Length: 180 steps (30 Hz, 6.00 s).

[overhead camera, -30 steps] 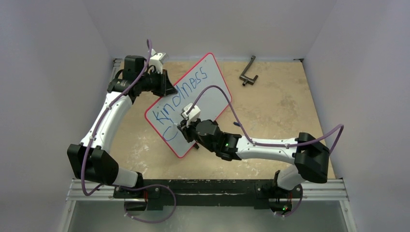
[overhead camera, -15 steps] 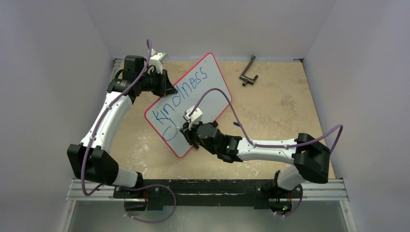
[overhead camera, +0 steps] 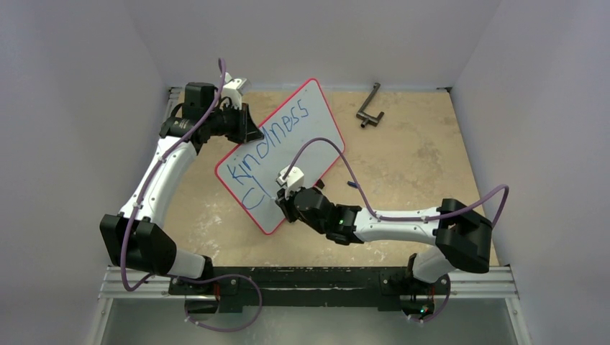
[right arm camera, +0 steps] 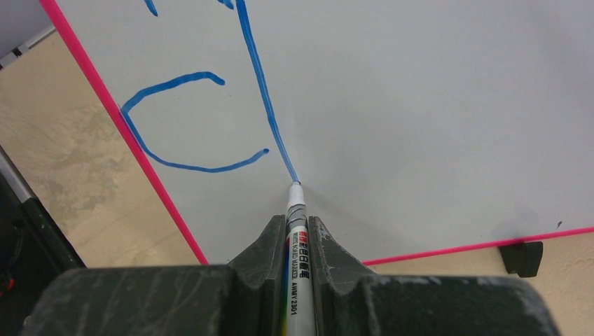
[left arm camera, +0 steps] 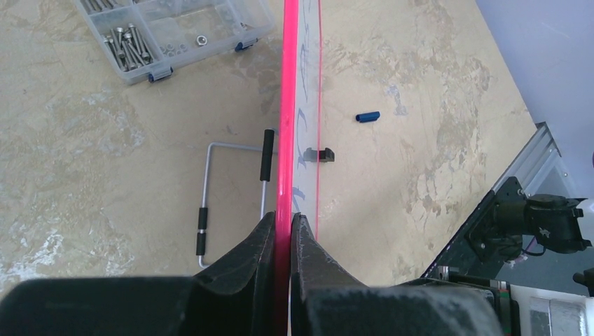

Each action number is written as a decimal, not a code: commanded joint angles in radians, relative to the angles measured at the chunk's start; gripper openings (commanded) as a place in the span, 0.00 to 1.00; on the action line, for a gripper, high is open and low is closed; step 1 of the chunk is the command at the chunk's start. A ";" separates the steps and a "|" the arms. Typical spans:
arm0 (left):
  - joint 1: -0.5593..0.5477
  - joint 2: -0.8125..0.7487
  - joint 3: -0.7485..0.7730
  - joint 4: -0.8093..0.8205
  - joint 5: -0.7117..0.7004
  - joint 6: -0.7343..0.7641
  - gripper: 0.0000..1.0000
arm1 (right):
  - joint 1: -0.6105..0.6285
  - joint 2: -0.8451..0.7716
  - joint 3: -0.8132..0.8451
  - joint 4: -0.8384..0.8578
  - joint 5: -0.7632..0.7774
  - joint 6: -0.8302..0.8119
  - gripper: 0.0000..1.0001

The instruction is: Write a sentence on the whiteboard

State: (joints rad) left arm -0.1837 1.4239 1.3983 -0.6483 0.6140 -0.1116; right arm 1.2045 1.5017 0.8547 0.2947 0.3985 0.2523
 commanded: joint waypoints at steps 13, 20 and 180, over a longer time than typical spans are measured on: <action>-0.016 -0.019 -0.004 -0.043 -0.013 0.018 0.00 | -0.008 0.026 0.151 -0.043 -0.015 -0.039 0.00; -0.016 -0.022 -0.004 -0.043 -0.013 0.018 0.00 | -0.009 0.058 0.230 -0.049 -0.009 -0.066 0.00; -0.016 -0.025 -0.007 -0.051 -0.022 0.020 0.00 | -0.280 0.030 -0.085 0.309 -0.456 0.087 0.00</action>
State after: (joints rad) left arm -0.1829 1.4220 1.3979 -0.6556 0.6044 -0.1127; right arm 0.9211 1.4971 0.8074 0.6373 -0.0483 0.3393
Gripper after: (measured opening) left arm 0.071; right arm 0.092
